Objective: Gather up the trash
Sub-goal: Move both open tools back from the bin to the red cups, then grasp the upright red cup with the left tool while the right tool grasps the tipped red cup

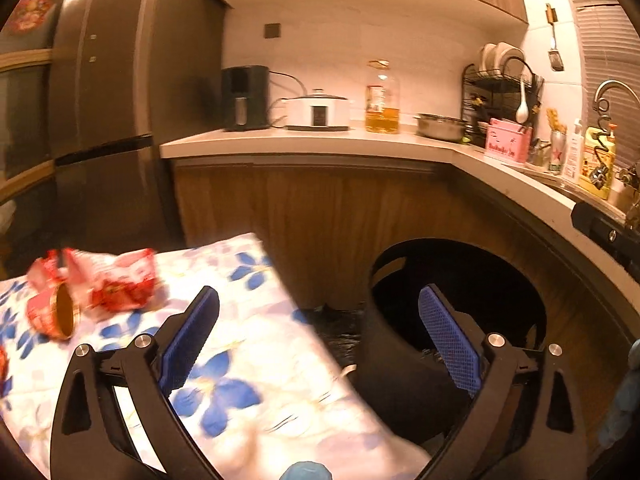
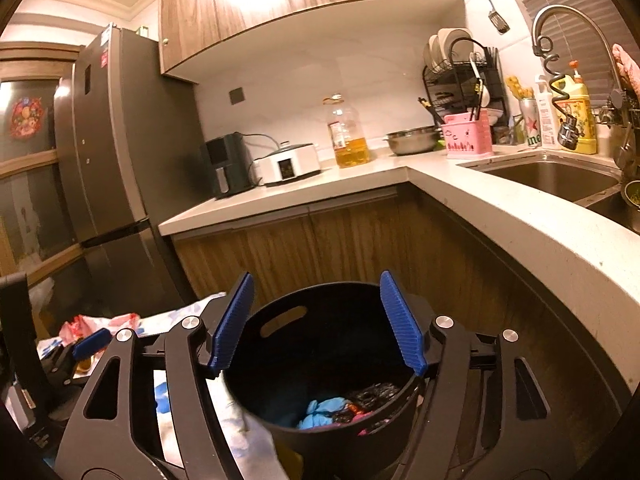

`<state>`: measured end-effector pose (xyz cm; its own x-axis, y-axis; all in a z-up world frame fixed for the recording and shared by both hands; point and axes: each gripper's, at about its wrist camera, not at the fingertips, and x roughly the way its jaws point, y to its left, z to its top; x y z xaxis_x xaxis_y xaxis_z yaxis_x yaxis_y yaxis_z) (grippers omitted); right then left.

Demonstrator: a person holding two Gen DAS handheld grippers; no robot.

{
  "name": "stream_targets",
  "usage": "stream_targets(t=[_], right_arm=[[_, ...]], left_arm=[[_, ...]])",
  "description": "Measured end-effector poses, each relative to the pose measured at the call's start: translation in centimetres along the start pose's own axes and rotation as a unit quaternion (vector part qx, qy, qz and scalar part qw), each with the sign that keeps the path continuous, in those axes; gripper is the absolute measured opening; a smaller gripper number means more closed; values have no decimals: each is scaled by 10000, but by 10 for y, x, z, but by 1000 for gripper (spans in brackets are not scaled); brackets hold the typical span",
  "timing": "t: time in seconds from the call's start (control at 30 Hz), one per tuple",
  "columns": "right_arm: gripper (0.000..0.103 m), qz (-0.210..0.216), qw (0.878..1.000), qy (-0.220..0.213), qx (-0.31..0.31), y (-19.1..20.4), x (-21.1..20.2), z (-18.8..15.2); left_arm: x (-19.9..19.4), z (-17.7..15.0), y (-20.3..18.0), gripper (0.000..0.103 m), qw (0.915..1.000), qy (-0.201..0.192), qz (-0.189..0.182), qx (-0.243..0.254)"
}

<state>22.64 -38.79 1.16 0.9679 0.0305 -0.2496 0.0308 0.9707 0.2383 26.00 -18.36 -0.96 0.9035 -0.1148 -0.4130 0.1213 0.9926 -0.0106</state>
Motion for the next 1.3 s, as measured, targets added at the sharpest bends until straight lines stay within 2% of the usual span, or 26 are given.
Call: stream_targets(t=[0.23, 0.43, 0.87, 1.1, 1.3], right_arm=[[66, 429, 9988, 172, -135, 36, -11, -17], [66, 861, 9951, 430, -232, 76, -12, -34], [66, 1699, 9800, 871, -558, 170, -1, -62], [66, 2059, 9693, 1083, -795, 224, 16, -79], [66, 2217, 9626, 1281, -887, 259, 34, -97]], left_arm=[[-41, -24, 49, 97, 9984, -42, 505, -268], [-69, -48, 97, 97, 9927, 23, 1142, -379], [-116, -71, 203, 97, 9682, -52, 2302, -979], [-129, -82, 251, 97, 9539, -8, 2705, -1303], [-136, -89, 279, 97, 9451, 6, 2926, -1456]])
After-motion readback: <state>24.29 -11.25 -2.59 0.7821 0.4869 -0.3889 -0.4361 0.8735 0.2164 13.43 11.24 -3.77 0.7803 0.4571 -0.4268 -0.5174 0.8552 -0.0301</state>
